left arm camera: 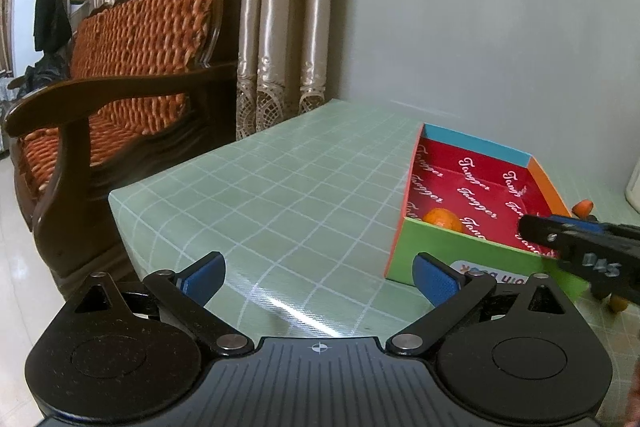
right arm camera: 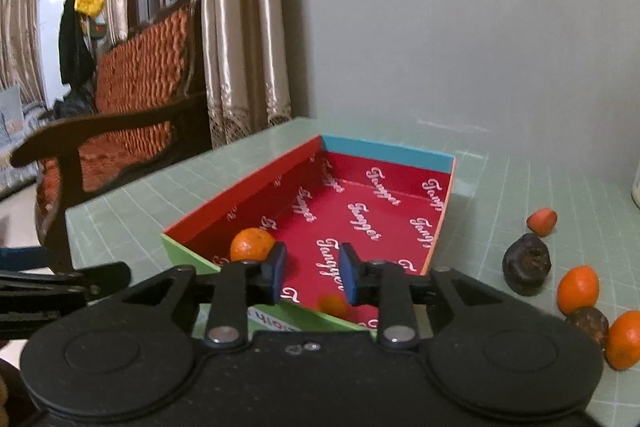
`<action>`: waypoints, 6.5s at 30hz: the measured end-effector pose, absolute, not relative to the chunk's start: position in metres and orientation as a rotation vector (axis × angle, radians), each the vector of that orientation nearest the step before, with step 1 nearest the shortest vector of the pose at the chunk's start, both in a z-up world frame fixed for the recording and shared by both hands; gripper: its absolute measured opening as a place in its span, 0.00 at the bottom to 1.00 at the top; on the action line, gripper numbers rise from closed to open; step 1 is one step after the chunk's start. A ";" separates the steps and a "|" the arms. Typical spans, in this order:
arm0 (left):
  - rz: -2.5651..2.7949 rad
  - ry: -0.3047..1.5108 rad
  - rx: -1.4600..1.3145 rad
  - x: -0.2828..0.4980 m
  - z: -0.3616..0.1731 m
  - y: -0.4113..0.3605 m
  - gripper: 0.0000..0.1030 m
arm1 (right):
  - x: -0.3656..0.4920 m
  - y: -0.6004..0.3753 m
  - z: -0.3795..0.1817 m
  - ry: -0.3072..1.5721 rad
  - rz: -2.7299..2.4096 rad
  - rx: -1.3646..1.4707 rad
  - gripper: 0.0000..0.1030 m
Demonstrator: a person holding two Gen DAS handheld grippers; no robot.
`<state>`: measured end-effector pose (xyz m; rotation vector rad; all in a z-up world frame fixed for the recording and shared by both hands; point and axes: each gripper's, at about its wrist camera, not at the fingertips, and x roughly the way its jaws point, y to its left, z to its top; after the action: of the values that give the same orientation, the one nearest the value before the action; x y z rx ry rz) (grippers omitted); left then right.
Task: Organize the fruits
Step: 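Carry the kumquat with the right gripper into the box and release, then reach the left gripper to the tan round nut and grasp it, then carry the tan nut with the left gripper into the box and release, then lower the right gripper onto a large tangerine and close on it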
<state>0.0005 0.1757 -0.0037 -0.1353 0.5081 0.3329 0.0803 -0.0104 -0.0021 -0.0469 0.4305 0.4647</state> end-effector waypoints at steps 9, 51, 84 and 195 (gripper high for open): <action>0.278 0.482 -0.058 0.002 -0.001 0.146 0.96 | 0.046 -0.095 0.013 0.309 0.319 0.007 0.63; -0.126 0.605 0.071 0.064 -0.033 -0.079 0.42 | -0.015 -0.271 -0.022 0.314 -0.122 0.232 0.81; 0.042 0.398 0.080 0.047 0.011 -0.012 0.24 | 0.001 -0.240 -0.024 0.344 -0.034 0.214 0.81; 0.185 0.633 -0.030 0.096 0.010 0.065 0.90 | 0.055 -0.173 -0.044 0.456 0.107 0.189 0.81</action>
<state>0.0959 0.0646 0.0099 -0.0298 0.6325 0.1847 0.0554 -0.1731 -0.0441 0.1885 0.4556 0.1069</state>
